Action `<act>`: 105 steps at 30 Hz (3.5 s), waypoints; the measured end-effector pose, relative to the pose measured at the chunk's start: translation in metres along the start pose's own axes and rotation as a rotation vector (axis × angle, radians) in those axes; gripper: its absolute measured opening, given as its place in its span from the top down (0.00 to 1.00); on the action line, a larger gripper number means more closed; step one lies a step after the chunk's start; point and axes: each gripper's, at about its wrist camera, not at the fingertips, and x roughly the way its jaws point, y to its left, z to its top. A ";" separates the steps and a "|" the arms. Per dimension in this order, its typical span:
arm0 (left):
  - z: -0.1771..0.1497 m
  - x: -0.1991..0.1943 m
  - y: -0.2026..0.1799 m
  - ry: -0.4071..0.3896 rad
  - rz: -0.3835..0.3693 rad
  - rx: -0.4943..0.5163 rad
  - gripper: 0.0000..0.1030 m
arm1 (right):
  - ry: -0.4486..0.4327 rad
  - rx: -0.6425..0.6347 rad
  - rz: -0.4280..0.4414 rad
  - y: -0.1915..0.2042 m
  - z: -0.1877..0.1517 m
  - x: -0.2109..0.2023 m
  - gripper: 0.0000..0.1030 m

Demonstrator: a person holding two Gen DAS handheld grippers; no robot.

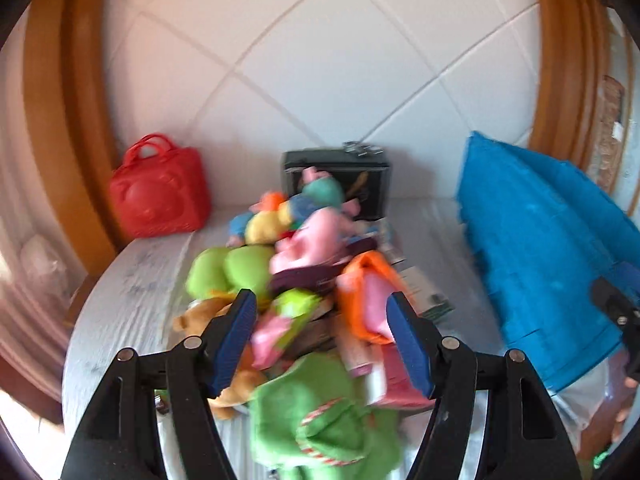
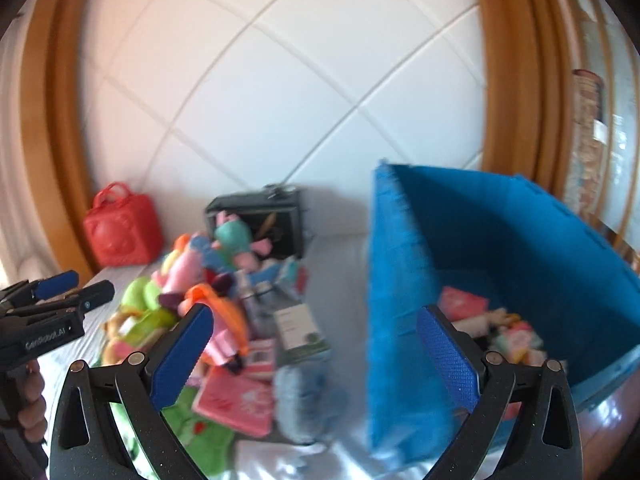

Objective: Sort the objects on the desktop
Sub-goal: 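Move both tools back from the crate to the heap, then grasp the green-labelled brown bottle with the left tool while the right tool grasps the grey fluffy plush, then lift the bottle and grey plush and carry both over the blue crate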

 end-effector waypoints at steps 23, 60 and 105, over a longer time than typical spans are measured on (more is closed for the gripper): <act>-0.137 0.146 0.243 0.415 0.176 -0.082 0.35 | 0.382 0.032 -0.104 0.047 -0.104 0.112 0.00; -0.157 0.233 0.218 0.533 0.105 -0.068 0.47 | 0.674 0.131 -0.171 -0.010 -0.166 0.278 0.53; -0.049 -0.018 0.019 -0.055 -0.055 0.009 0.48 | -0.032 0.043 -0.027 0.009 -0.026 -0.020 0.60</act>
